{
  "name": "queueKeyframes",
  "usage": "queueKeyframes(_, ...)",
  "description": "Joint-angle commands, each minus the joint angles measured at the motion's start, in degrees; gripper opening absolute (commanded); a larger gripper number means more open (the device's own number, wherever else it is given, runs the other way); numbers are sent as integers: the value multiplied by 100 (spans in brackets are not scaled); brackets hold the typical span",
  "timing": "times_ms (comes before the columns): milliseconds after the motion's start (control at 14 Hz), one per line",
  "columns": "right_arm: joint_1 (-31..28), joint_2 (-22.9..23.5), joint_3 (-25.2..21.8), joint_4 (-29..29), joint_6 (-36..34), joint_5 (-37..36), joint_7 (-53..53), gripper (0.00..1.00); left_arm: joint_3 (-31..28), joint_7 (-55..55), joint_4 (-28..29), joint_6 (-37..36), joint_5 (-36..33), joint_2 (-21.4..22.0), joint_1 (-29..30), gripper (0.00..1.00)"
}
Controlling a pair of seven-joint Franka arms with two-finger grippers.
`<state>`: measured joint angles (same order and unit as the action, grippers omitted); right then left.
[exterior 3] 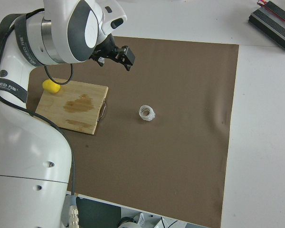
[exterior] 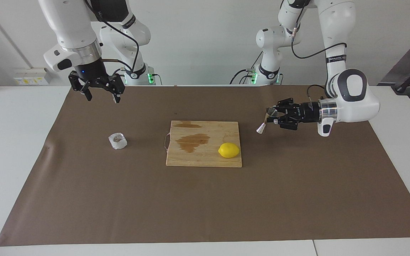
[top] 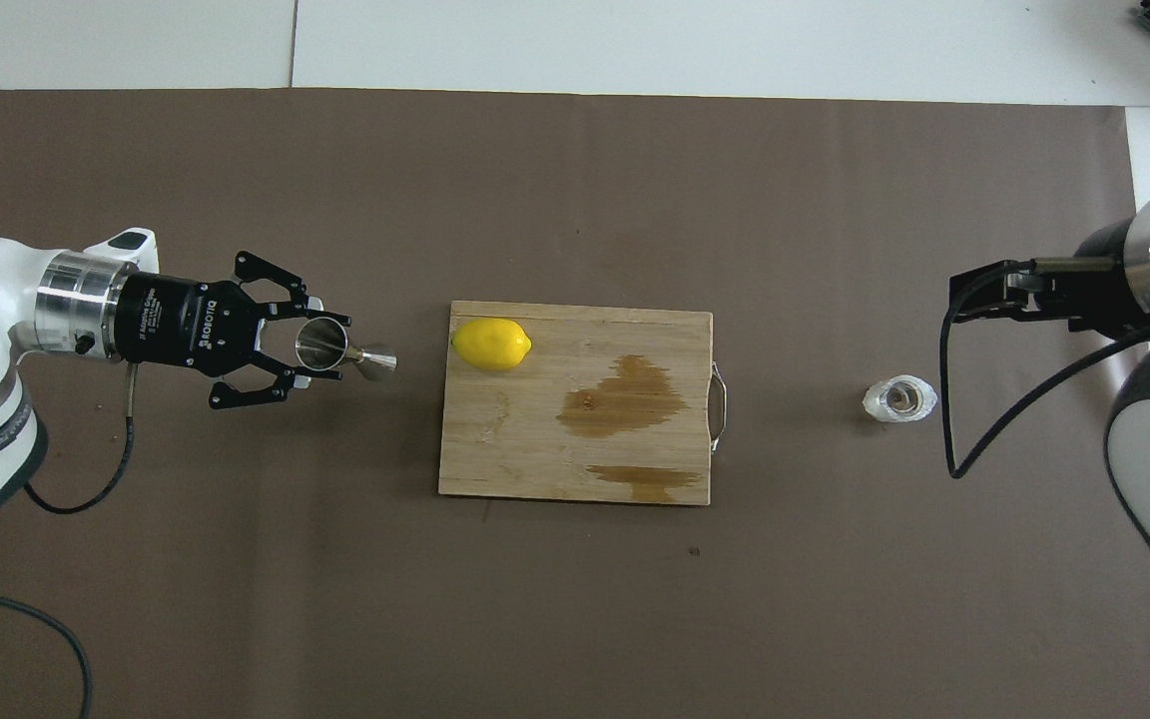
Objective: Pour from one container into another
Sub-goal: 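Lift the metal cup with the left gripper and carry it over the board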
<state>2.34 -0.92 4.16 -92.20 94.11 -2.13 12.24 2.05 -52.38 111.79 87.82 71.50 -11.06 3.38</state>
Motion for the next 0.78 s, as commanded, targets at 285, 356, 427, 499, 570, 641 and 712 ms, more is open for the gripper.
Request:
queueKeyframes(285, -84, -14, 41, 36, -112, 161, -143, 100, -99, -123, 1028, 2122, 1628, 438, -1724, 0)
queueKeyframes(356, -84, -14, 41, 36, -112, 161, -143, 100, -91, -114, 1046, 2508, 1892, 429, -1996, 0)
queueKeyframes(427, -84, -14, 41, 36, -112, 161, -143, 100, -99, -97, 1090, 2912, 2277, 411, -2295, 0)
queueKeyframes(499, -84, -14, 41, 36, -112, 161, -143, 100, -99, -70, 1108, 3238, 2612, 394, -2550, 0)
queueKeyframes(570, -84, -14, 41, 36, -112, 161, -143, 100, -99, -44, 1108, 3598, 2894, 368, -2762, 0)
queueKeyframes(641, -84, -14, 41, 36, -112, 161, -143, 100, -99, 8, 1108, 3889, 3044, 341, -2955, 0)
queueKeyframes(712, -84, -14, 41, 36, -112, 161, -143, 100, -99, 70, 1108, 4127, 3150, 315, -3061, 0)
